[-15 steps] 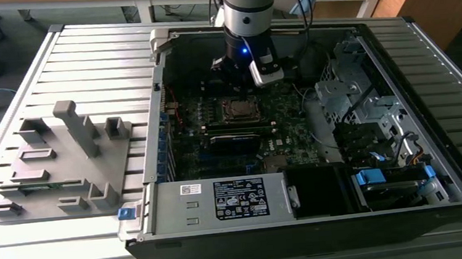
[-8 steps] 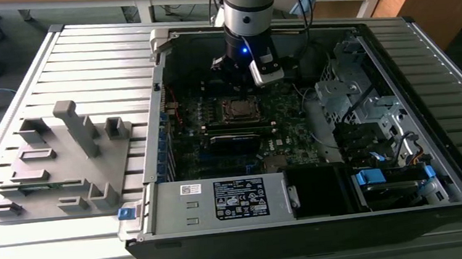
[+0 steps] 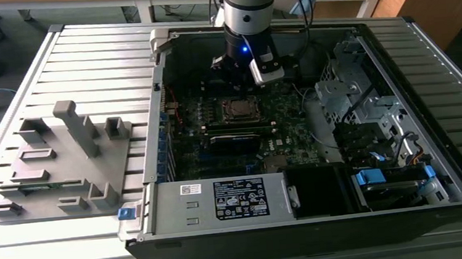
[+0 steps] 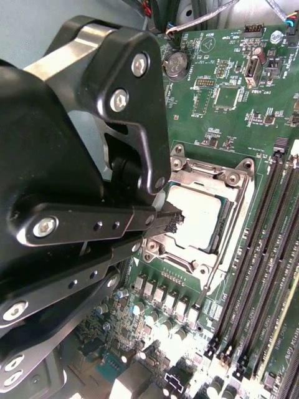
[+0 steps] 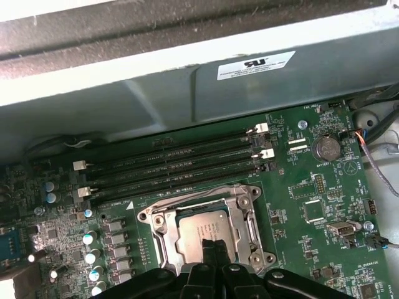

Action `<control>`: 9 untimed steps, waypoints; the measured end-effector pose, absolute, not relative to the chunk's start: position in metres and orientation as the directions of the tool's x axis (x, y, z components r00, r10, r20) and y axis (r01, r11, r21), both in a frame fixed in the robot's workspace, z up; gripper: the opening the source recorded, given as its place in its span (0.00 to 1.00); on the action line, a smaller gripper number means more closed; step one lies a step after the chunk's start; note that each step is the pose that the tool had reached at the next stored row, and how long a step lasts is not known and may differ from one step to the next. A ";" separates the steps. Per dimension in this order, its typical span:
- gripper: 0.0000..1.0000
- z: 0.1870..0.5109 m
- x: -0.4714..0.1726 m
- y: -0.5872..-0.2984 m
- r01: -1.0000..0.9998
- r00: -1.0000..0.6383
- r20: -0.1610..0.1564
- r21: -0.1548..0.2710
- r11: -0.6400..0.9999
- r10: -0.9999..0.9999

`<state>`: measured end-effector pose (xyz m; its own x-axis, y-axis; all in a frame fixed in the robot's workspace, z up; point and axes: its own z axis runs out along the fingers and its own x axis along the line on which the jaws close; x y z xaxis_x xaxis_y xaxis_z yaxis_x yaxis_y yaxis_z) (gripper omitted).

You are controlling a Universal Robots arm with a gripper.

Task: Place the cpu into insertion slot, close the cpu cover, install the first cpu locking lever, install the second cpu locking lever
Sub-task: 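Install the second cpu locking lever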

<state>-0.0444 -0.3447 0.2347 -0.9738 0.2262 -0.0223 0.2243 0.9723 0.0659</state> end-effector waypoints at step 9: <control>0.11 0.235 -0.044 -0.347 0.224 -0.974 -0.022 0.066 0.972 0.226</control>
